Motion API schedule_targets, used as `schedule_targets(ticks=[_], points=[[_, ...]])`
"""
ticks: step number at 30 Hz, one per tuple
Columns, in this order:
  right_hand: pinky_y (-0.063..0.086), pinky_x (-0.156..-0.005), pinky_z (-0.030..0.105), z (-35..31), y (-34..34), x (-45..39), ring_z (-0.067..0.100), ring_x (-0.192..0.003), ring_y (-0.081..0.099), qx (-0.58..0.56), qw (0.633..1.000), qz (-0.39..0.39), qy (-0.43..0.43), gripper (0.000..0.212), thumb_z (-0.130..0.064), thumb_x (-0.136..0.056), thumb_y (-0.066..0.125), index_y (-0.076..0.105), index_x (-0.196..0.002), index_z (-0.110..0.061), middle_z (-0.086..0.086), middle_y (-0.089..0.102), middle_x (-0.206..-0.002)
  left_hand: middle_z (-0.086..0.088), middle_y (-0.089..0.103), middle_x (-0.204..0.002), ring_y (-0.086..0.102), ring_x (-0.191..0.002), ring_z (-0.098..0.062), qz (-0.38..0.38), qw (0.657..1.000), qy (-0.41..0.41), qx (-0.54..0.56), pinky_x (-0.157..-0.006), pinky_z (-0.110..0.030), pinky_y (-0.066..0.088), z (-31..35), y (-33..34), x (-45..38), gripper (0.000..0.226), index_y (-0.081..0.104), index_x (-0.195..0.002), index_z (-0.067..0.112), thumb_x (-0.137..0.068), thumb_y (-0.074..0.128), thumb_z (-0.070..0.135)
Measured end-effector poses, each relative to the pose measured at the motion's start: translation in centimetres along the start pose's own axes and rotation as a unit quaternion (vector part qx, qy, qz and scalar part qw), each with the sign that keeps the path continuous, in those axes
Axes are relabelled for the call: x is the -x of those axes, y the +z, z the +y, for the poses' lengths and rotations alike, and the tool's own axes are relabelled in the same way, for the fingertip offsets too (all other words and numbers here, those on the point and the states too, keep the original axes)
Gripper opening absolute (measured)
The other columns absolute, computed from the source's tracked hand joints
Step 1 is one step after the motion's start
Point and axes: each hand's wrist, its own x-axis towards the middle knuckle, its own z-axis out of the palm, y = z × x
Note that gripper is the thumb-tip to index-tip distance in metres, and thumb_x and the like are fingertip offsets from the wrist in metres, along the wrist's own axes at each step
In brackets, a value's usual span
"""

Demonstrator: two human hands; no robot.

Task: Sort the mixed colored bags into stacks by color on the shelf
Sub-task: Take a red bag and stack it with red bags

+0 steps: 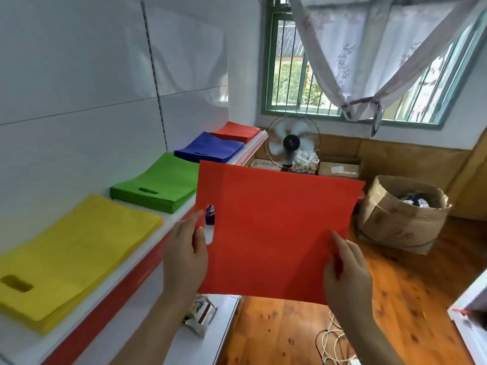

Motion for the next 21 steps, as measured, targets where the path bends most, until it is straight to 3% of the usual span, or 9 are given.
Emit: schedule_targets(ticks=[3, 6, 13, 18, 21], points=[[0.036, -0.091, 0.009, 1.7, 2.0, -4.4, 0.002, -0.109, 0.052, 0.012, 1.000, 0.011, 0.010, 0.059, 0.010, -0.092, 0.063, 0.060, -0.147, -0.013, -0.001, 0.061, -0.134, 0.007, 0.063, -0.124, 0.059, -0.113, -0.002, -0.018, 0.999, -0.015, 0.024, -0.090, -0.014, 0.047, -0.8, 4.3, -4.2, 0.038, 0.060, -0.145, 0.023, -0.109, 0.048, 0.018], [0.038, -0.091, 0.016, 3.1, 3.9, -8.8, 0.002, -0.111, 0.052, 0.028, 0.999, 0.026, 0.018, 0.060, 0.009, -0.093, 0.062, 0.058, -0.148, -0.014, -0.002, 0.060, -0.135, 0.008, 0.061, -0.118, 0.057, -0.106, 0.005, -0.023, 0.999, -0.018, 0.041, -0.080, -0.004, 0.044, -1.4, 8.3, -8.7, 0.039, 0.059, -0.145, 0.026, -0.109, 0.050, 0.016], [0.045, -0.096, 0.028, 7.7, 7.6, -16.7, 0.010, -0.113, 0.057, 0.036, 0.997, 0.041, 0.053, 0.059, 0.007, -0.094, 0.061, 0.058, -0.149, -0.016, -0.003, 0.059, -0.137, 0.005, 0.063, -0.121, 0.058, -0.103, -0.002, -0.048, 0.998, -0.008, 0.047, -0.083, -0.005, 0.041, -2.8, 17.7, -17.3, 0.038, 0.060, -0.144, 0.022, -0.107, 0.055, 0.014], [0.049, -0.093, 0.034, 13.6, 10.9, -23.2, 0.014, -0.113, 0.059, 0.038, 0.995, 0.046, 0.076, 0.062, 0.006, -0.093, 0.060, 0.057, -0.150, -0.020, -0.005, 0.059, -0.137, 0.007, 0.062, -0.128, 0.051, -0.108, 0.016, -0.062, 0.997, -0.001, 0.045, -0.086, 0.000, 0.037, -4.1, 26.3, -22.7, 0.039, 0.060, -0.144, 0.023, -0.106, 0.055, 0.014], [0.048, -0.094, 0.033, 17.4, 13.1, -28.1, 0.017, -0.116, 0.061, 0.035, 0.996, 0.044, 0.070, 0.062, 0.008, -0.092, 0.060, 0.058, -0.149, -0.018, -0.004, 0.060, -0.137, 0.009, 0.062, -0.129, 0.054, -0.111, 0.008, -0.069, 0.997, 0.001, 0.034, -0.089, -0.006, 0.039, -4.6, 32.0, -26.2, 0.040, 0.056, -0.147, 0.029, -0.108, 0.054, 0.020]])
